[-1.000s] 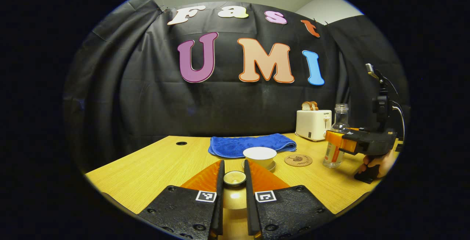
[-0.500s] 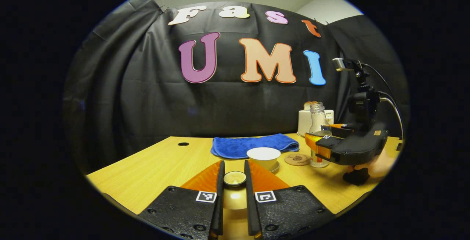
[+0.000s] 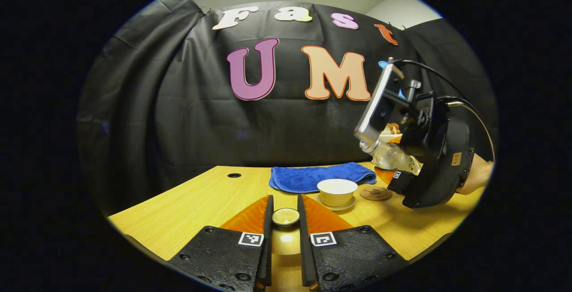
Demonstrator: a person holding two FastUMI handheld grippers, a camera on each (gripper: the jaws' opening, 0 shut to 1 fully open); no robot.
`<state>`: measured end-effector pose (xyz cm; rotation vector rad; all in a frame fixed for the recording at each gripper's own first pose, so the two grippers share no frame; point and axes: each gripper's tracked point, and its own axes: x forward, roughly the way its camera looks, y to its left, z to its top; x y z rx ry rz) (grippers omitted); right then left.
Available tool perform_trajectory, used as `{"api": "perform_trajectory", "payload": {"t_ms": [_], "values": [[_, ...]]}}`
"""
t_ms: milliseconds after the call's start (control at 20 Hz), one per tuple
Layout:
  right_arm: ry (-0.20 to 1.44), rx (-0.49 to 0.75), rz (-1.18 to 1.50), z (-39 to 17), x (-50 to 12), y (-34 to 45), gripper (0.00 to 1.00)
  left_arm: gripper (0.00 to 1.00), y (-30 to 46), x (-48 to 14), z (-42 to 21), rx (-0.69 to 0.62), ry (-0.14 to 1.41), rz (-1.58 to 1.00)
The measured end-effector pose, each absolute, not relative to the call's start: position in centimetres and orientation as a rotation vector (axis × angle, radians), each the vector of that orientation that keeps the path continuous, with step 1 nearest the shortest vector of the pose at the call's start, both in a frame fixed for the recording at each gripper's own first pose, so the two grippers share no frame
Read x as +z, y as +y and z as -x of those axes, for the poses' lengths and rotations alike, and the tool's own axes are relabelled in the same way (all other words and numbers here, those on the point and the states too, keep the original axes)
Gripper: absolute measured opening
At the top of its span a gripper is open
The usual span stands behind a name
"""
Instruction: Open the teacup lid with one hand, grasp the water bottle and pour water into the teacup with the other hand; after pouring, place the water bottle on the coaster and then close the teacup lid.
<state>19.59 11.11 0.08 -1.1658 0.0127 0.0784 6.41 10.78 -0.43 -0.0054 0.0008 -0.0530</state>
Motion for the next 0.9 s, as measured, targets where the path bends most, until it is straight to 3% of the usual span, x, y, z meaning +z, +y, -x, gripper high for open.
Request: {"api": "perform_trajectory", "payload": {"t_ms": [300, 900], "values": [[0.047, 0.122, 1.404, -20.4, -0.6, 10.9, 0.73, 0.23, 11.1, -0.5, -6.6, -0.038, 0.001, 0.006], [0.01, 0.187, 1.615, -19.8, -1.5, 11.8, 0.73, 0.23, 12.0, -0.5, -6.6, -0.02, 0.0, 0.006]]}}
